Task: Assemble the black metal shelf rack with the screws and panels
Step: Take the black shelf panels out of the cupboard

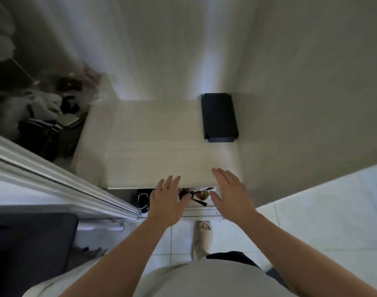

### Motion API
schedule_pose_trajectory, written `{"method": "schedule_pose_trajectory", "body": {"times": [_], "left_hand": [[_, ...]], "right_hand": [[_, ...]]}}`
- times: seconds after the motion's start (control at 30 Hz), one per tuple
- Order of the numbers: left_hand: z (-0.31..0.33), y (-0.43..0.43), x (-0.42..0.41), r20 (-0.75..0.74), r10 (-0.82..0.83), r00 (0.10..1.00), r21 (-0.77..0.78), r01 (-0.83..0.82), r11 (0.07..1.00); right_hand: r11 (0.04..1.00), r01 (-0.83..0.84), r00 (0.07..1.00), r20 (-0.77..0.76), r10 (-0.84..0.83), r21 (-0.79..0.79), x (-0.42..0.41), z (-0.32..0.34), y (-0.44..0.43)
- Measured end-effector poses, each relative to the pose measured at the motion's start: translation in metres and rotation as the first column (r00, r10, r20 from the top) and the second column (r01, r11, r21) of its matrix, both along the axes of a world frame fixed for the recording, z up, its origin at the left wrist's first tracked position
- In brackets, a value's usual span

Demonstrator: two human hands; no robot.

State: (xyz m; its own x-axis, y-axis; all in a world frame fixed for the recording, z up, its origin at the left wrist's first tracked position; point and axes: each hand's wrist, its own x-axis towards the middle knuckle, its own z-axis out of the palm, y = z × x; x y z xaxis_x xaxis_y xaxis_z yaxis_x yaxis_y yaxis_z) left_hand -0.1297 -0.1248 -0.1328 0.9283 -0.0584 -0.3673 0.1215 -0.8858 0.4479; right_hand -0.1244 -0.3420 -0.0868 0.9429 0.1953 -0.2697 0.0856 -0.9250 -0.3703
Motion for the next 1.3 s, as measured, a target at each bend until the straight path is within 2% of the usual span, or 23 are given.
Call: {"method": "schedule_pose_trajectory", "body": {"times": [0.07, 0.17, 0.27, 0.4, 0.73, 0.93, 1.07, 1.3], "left_hand": [[-0.005, -0.004, 0.026, -0.058, 0.090, 0.994, -0.097, -0.095, 0.991], [-0.016, -0.006, 0.065, -0.210, 0.230, 0.950, -0.255, -0.281, 0.925], [-0.029, -0.008, 0.098, -0.327, 0.282, 0.902, -0.297, -0.381, 0.876], [-0.045, -0.016, 0.146, -0.378, 0.354, 0.856, -0.349, -0.485, 0.802], [-0.113, -0.067, 0.278, -0.475, 0.264, 0.840, -0.438, -0.486, 0.756], [-0.129, -0.111, 0.329, -0.382, 0.273, 0.883, -0.502, -0.446, 0.741], [-0.126, -0.126, 0.338, -0.459, 0.308, 0.833, -0.553, -0.539, 0.635], [-0.116, -0.124, 0.341, -0.588, 0.391, 0.708, -0.542, -0.704, 0.458]], "right_hand": [[1.000, 0.022, 0.998, -0.056, -0.021, 0.007, 0.037, -0.009, 0.003], [0.996, 0.089, 0.990, -0.112, -0.087, 0.013, 0.087, -0.027, 0.010], [0.989, 0.147, 0.978, -0.148, -0.150, -0.026, 0.125, -0.046, 0.012], [0.981, 0.165, 0.966, -0.181, -0.182, -0.106, 0.164, -0.067, 0.006], [0.945, 0.095, 0.961, -0.218, -0.168, -0.312, 0.254, -0.129, -0.041], [0.940, 0.138, 0.957, -0.203, -0.208, -0.313, 0.271, -0.158, -0.051], [0.942, 0.157, 0.954, -0.201, -0.223, -0.298, 0.270, -0.161, -0.052], [0.952, 0.169, 0.932, -0.271, -0.239, -0.257, 0.274, -0.152, -0.053]]}}
